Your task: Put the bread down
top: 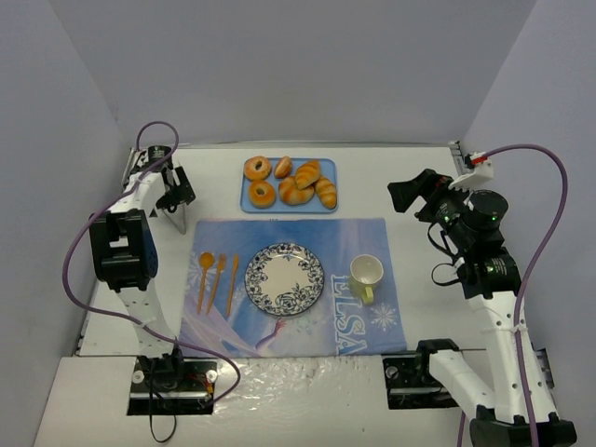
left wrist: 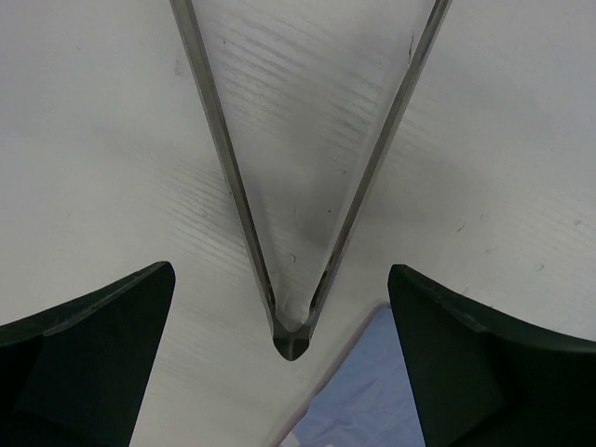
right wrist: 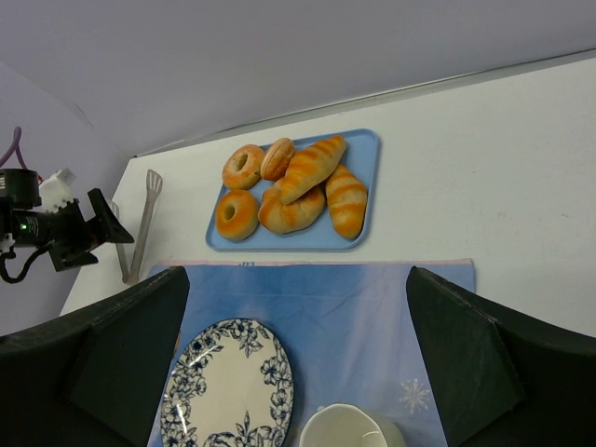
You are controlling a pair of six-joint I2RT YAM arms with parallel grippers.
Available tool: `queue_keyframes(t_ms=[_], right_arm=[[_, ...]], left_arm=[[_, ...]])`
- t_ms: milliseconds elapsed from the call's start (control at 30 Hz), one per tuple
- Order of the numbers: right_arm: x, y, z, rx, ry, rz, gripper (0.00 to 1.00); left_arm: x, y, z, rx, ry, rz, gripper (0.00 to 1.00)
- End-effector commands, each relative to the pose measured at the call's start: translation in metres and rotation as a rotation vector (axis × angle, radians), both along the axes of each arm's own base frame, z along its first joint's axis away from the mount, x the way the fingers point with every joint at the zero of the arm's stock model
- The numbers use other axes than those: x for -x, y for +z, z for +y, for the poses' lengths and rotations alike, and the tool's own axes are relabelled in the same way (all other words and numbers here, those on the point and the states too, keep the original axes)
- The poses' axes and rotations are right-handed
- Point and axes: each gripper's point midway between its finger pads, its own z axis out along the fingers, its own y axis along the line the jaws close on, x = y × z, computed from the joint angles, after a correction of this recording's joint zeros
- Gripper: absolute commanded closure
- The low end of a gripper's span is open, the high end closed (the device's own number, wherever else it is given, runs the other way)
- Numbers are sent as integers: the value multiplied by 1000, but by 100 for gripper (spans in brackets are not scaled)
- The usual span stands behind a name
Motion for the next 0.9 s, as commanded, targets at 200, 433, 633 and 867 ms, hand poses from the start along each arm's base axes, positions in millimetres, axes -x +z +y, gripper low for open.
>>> queue_keyframes(t_ms=[200,433,633,867], right_arm=[[-7,19,7,-9,33,-85,0],[-9,15,7,-4,35,-76,0],[-10,12,9,1,44,-71,0],[-8,7,8,4,42,-64,0]], left_arm=[[-27,14,2,16,19,-76,3],[-26,2,3,16,29,-43,3],[-28,-10,5,18,37,-18,3],[-26,-20,10,22,60,4,3]])
